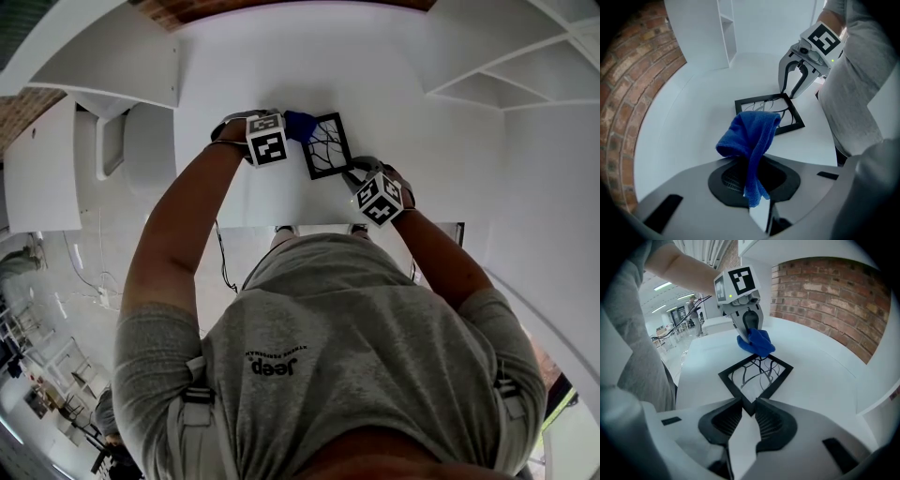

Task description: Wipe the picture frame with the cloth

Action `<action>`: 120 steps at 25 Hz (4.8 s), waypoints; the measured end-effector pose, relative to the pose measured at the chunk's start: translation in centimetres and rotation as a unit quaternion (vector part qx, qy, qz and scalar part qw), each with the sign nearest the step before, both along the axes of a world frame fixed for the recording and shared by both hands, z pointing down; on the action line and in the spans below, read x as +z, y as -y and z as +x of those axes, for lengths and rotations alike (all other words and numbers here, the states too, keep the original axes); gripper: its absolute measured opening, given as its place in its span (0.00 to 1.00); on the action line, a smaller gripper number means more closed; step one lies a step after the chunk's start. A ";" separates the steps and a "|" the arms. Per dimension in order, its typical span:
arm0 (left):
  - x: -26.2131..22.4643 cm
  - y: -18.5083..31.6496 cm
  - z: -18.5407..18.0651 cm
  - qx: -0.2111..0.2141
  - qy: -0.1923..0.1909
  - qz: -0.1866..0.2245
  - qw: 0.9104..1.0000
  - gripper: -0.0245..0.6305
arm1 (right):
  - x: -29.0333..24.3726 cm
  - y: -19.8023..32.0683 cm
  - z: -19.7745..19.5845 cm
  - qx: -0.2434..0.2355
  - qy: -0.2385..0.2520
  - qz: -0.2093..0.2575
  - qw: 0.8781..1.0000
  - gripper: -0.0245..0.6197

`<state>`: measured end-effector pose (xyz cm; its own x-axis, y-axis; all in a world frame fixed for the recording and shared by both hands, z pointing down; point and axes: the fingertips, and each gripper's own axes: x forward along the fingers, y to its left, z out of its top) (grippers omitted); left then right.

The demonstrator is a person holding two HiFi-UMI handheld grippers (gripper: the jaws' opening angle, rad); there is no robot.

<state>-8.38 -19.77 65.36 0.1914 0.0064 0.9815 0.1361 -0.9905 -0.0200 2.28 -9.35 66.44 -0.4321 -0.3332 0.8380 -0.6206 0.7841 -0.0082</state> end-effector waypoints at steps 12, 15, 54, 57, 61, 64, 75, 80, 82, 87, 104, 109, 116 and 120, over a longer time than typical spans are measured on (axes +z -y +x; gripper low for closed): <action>-2.0 -0.3 2.3 -0.006 -0.040 -0.001 0.999 0.13 | 0.0 -0.1 -0.1 0.001 -0.003 0.002 1.000 0.19; -3.1 -0.7 5.2 0.000 -0.068 -0.003 0.998 0.13 | -0.2 -0.1 -0.2 0.002 -0.003 0.003 1.000 0.19; -0.1 -3.4 3.5 0.027 0.018 -0.006 0.999 0.13 | -0.1 -0.1 0.0 0.000 -0.005 0.006 1.000 0.19; -0.1 -3.6 3.0 0.028 0.021 -0.005 0.999 0.13 | -0.1 -0.1 -0.1 -0.001 -0.008 0.005 1.000 0.19; 0.0 -3.7 2.8 0.027 0.023 -0.004 0.999 0.13 | 0.0 -0.1 -0.1 0.001 -0.007 0.006 1.000 0.19; -0.1 -3.8 2.9 0.029 0.022 -0.004 0.999 0.13 | 0.0 -0.1 -0.1 0.005 -0.005 0.006 1.000 0.19; -2.0 -4.5 9.1 0.040 -0.039 -0.005 0.998 0.13 | -0.3 -0.1 -0.3 0.008 -0.002 0.013 1.000 0.19; -1.8 -5.5 12.2 0.052 -0.056 -0.014 0.997 0.13 | -0.2 -0.1 -0.4 0.007 -0.002 0.020 1.000 0.19; -1.6 -5.9 13.0 0.055 -0.057 -0.018 0.997 0.13 | -0.2 -0.1 -0.4 0.008 0.000 0.022 1.000 0.19; -1.0 -6.0 14.3 0.052 -0.060 -0.017 0.997 0.13 | -0.2 -0.1 -0.2 0.007 0.002 0.026 1.000 0.19; 0.7 -6.4 7.5 0.060 0.014 -0.030 0.998 0.13 | -0.1 0.0 -0.1 0.009 0.003 0.020 1.000 0.19; 0.2 -6.4 4.3 0.044 0.026 -0.030 0.998 0.13 | -0.1 -0.1 0.0 0.006 0.001 0.019 1.000 0.19; 0.1 -6.7 2.5 0.029 0.030 -0.030 0.999 0.13 | -0.1 0.0 -0.1 0.004 -0.001 0.018 1.000 0.19; 0.1 -6.7 2.3 0.026 0.030 -0.031 0.999 0.13 | -0.1 -0.1 -0.1 0.004 -0.003 0.018 1.000 0.19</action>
<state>-6.06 -13.07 65.44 0.1310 0.0764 0.9884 0.1870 -0.9810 0.0511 2.14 -9.28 66.37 -0.4251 -0.3672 0.8273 -0.6267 0.7789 0.0238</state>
